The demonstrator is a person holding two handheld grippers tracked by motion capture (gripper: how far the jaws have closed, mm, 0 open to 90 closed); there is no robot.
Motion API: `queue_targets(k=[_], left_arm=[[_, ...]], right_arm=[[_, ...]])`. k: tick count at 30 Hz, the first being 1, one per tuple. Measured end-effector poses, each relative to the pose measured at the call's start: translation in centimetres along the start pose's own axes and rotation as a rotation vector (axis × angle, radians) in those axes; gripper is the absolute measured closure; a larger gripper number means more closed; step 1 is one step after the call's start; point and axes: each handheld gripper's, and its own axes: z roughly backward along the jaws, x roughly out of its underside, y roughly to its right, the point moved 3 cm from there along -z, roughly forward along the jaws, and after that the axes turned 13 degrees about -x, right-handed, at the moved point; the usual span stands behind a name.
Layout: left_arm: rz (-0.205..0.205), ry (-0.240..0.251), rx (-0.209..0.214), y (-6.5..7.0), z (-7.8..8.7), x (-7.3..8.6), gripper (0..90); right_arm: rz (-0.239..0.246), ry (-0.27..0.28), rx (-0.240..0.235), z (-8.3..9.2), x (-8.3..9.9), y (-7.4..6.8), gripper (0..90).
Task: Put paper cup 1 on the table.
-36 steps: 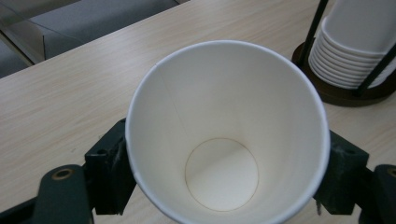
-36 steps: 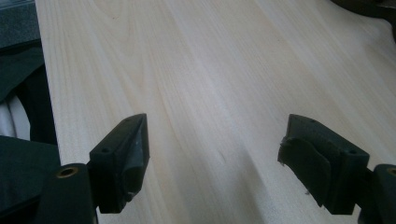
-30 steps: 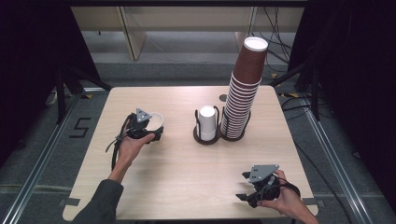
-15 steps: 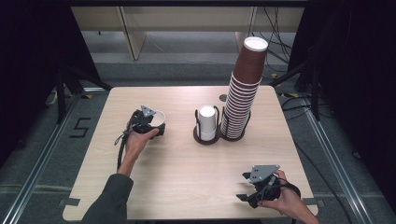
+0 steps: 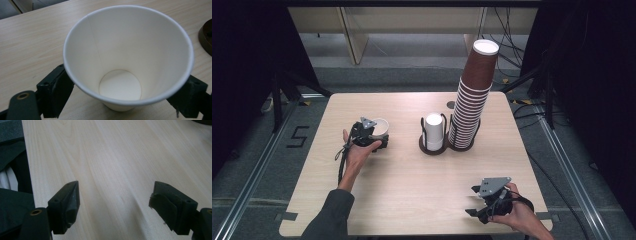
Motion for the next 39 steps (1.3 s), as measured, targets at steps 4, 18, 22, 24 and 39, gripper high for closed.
queue_targets(k=[4, 18, 22, 24, 39], left_arm=[[0.01, 0.006, 0.005, 0.0, 0.1, 0.6, 14.6], [0.075, 0.001, 0.018, 0.5, 3.4, 2.1, 14.7], [0.088, 0.023, 0.025, 1.1, 5.9, 2.6, 14.7], [0.096, 0.039, 0.038, 1.3, 7.1, 2.8, 14.6], [0.137, 0.14, 0.133, 4.1, 12.8, 5.8, 14.7]], right_arm=[[0.0, -0.002, 0.002, 0.0, 0.0, 0.0, 23.6], [-0.021, 0.004, 0.008, 0.3, 0.1, 0.1, 23.0], [-0.006, 0.024, 0.011, 0.5, 0.0, 0.4, 22.4], [-0.016, 0.035, 0.017, 0.6, 0.0, 0.5, 22.3], [-0.02, 0.038, 0.022, 0.3, -0.1, 0.7, 22.3]])
